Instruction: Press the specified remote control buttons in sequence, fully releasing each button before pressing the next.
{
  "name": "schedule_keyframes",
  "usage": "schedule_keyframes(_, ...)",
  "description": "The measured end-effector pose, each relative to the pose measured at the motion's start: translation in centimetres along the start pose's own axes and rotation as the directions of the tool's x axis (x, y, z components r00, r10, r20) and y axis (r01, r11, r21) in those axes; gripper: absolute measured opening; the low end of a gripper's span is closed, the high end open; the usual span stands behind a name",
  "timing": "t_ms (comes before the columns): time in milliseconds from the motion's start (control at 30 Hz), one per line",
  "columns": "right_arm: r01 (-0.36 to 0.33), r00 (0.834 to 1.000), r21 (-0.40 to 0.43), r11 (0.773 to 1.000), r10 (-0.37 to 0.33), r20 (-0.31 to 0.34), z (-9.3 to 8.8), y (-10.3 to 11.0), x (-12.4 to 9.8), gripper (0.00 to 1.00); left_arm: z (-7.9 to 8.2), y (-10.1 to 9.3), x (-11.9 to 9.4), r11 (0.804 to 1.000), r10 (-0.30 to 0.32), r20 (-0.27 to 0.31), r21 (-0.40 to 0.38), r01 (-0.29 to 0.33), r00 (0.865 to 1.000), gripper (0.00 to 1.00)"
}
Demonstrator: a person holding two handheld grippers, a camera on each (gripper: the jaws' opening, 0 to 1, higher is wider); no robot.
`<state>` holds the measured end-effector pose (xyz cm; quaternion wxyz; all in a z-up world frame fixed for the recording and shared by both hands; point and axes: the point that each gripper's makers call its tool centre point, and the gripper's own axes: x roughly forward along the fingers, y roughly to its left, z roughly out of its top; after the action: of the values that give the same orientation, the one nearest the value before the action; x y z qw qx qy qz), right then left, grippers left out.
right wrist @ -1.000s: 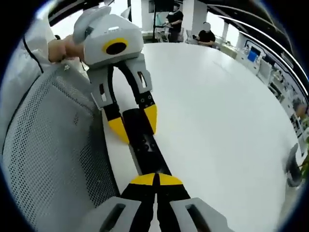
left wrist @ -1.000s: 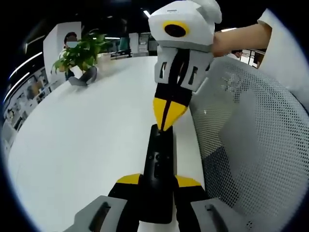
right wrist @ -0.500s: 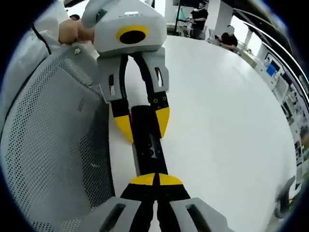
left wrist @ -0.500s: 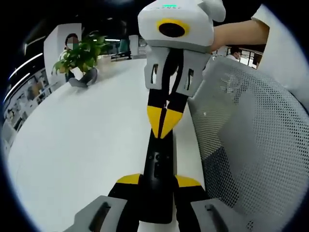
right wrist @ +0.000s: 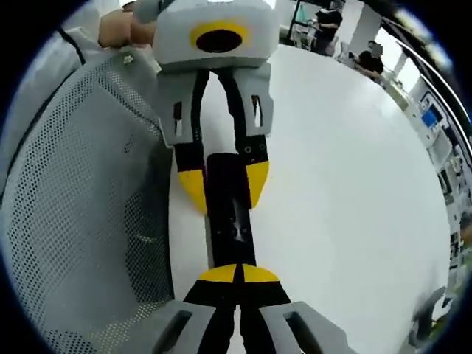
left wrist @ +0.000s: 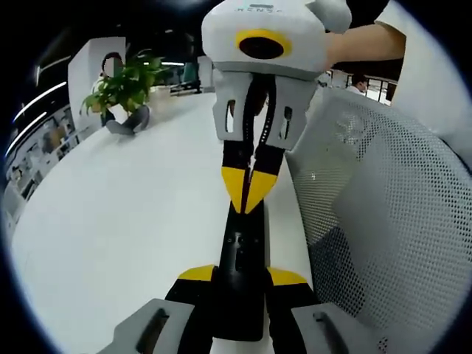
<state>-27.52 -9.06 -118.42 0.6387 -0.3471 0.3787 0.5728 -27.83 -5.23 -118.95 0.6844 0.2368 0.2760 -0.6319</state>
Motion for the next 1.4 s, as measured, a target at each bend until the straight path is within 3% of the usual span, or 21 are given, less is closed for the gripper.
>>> schedule_keyframes(33, -0.006, 0.998, 0.002, 1.0, 0.006, 0.055, 0.0, 0.0, -0.1, 0.0, 0.0, 0.0, 0.0, 1.0, 0.0, -0.001, 0.001, 0.0, 1.0, 0.25)
schedule_keyframes(133, -0.051, 0.984, 0.188, 0.981, 0.017, 0.176, -0.1, -0.1, -0.5, 0.0, 0.0, 0.0, 0.0, 1.0, 0.002, 0.003, 0.0, -0.002, 1.0, 0.25)
schedule_keyframes(267, 0.001, 0.99, 0.098, 0.995, -0.015, 0.141, -0.4, -0.1, -0.8, 0.04, -0.1, 0.0, 0.0, 1.0, 0.004, 0.012, -0.001, -0.004, 1.0, 0.25)
schedule_keyframes(333, -0.009, 0.99, 0.104, 0.995, -0.006, 0.143, -0.1, 0.0, -0.8, 0.09, -0.1, 0.0, 0.0, 1.0, 0.003, 0.016, 0.0, -0.003, 1.0, 0.25)
schedule_keyframes(433, -0.026, 0.987, 0.087, 0.996, 0.011, 0.163, 0.6, 0.3, -0.8, 0.08, -0.1, 0.0, 0.0, 1.0, 0.0, 0.019, 0.002, 0.0, 1.0, 0.25)
schedule_keyframes(567, -0.042, 0.996, 0.009, 0.999, 0.041, 0.078, 0.0, 0.5, -0.1, 0.1, -0.1, 0.0, 0.0, 1.0, 0.0, 0.025, 0.0, 0.0, 1.0, 0.25)
schedule_keyframes(600, -0.047, 0.994, 0.007, 0.999, 0.046, 0.096, 0.3, 0.6, 0.0, 0.1, -0.1, 0.0, 0.0, 1.0, -0.001, 0.026, 0.001, 0.001, 1.0, 0.25)
schedule_keyframes(833, -0.077, 0.996, -0.055, 0.996, 0.079, 0.048, 0.2, 0.5, 0.1, 0.1, -0.2, 0.0, 0.0, 1.0, -0.009, 0.04, 0.01, 0.009, 0.999, 0.25)
schedule_keyframes(1067, -0.099, 0.993, -0.218, 0.971, 0.084, -0.078, 0.1, 0.7, 0.3, 0.09, -0.1, 0.0, 0.1, 1.0, -0.01, 0.044, 0.013, 0.009, 0.999, 0.25)
schedule_keyframes(1267, -0.113, 0.99, -0.168, 0.979, 0.096, -0.106, 0.2, 0.4, 0.4, 0.07, -0.1, 0.0, 0.1, 1.0, -0.012, 0.046, 0.015, 0.012, 0.999, 0.25)
schedule_keyframes(1400, -0.038, 0.997, -0.077, 0.996, 0.032, -0.075, 0.1, 0.4, 0.3, 0.07, -0.1, 0.0, 0.2, 1.0, -0.014, 0.049, 0.015, 0.013, 0.999, 0.25)
